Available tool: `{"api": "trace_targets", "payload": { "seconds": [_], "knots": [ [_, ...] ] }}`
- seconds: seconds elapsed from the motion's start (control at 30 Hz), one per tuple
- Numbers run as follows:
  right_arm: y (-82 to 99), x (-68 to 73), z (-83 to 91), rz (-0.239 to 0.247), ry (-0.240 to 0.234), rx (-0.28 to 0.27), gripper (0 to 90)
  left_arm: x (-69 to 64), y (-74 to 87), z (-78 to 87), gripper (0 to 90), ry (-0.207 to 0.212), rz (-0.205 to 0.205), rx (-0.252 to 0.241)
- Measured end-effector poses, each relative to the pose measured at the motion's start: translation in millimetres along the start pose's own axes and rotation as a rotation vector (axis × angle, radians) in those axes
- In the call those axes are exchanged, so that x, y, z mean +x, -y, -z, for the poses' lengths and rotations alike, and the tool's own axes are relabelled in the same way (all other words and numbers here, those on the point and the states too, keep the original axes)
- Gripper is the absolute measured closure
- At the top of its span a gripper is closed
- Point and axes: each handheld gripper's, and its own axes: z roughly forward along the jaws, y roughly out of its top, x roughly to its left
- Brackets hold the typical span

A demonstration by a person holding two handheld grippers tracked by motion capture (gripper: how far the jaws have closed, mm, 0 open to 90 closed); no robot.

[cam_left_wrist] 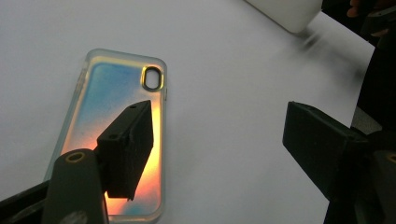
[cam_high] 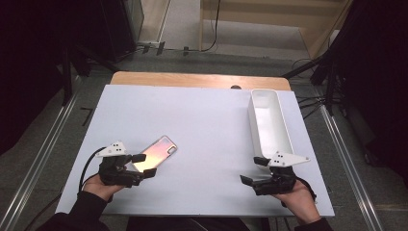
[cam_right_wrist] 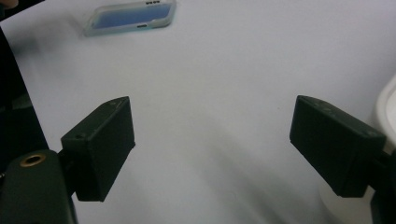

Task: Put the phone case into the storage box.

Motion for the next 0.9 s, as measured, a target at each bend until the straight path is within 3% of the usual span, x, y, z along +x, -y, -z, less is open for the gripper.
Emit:
{"api": "trace_targets", "payload": {
  "seconds": [0.33, 0.53, 0.9],
  "knots": [
    [-5.4, 2.0, -3.0, 0.001, 0.023, -0.051, 12.6, -0.5, 0.8, 0.0, 24.2, 0.006, 0.000, -0.001],
    [-6.5, 2.7, -3.0, -0.004, 0.011, -0.066, 12.6, -0.9, 0.9, -0.7, 24.2, 0.012, 0.000, 0.000],
    [-6.4, 2.4, -2.4, -0.009, 0.007, -0.064, 12.6, -0.1, 1.0, -1.1, 24.2, 0.012, 0.008, 0.005]
  ]
}}
